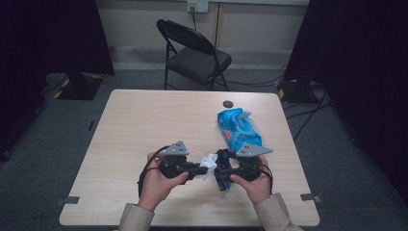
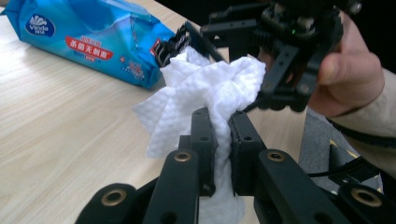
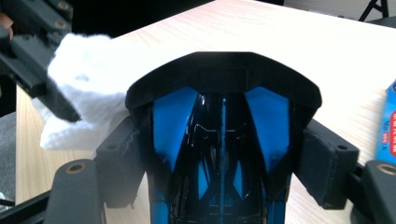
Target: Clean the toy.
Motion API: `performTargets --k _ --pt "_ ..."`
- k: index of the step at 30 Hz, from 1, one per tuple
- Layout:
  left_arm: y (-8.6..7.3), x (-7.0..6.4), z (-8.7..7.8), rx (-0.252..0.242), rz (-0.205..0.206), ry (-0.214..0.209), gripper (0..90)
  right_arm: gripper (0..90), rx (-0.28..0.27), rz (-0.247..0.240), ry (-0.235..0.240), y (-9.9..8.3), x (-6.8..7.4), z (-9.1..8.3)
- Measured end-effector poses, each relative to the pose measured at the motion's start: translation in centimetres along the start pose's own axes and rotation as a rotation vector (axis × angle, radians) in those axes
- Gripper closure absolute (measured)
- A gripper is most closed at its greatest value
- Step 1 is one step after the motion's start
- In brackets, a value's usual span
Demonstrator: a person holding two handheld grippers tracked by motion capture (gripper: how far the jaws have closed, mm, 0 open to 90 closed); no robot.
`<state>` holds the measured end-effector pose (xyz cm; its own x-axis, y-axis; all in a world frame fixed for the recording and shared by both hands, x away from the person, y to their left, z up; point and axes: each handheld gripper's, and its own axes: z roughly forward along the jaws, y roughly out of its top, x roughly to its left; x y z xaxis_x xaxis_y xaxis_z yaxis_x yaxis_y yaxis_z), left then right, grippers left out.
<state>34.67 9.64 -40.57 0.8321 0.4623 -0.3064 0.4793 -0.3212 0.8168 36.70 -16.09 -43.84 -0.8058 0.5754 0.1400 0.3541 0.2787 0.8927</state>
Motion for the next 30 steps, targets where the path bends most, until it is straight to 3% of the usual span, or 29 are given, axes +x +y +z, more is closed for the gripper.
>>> performTargets --k 9,17,30 --pt "-0.6 0.9 -1.2 0.003 -0.009 0.031 82.5 25.8 -0.006 0.001 0.002 0.1 0.0 -0.2" --pt "0.6 1.3 -3.1 -0.043 -0.009 0.064 82.5 25.8 0.002 -0.006 0.010 0.1 0.2 -0.1" --pt "2.3 1.4 -2.9 -0.061 -0.009 0.052 82.5 25.8 0.005 -0.010 0.022 0.0 0.4 0.0"
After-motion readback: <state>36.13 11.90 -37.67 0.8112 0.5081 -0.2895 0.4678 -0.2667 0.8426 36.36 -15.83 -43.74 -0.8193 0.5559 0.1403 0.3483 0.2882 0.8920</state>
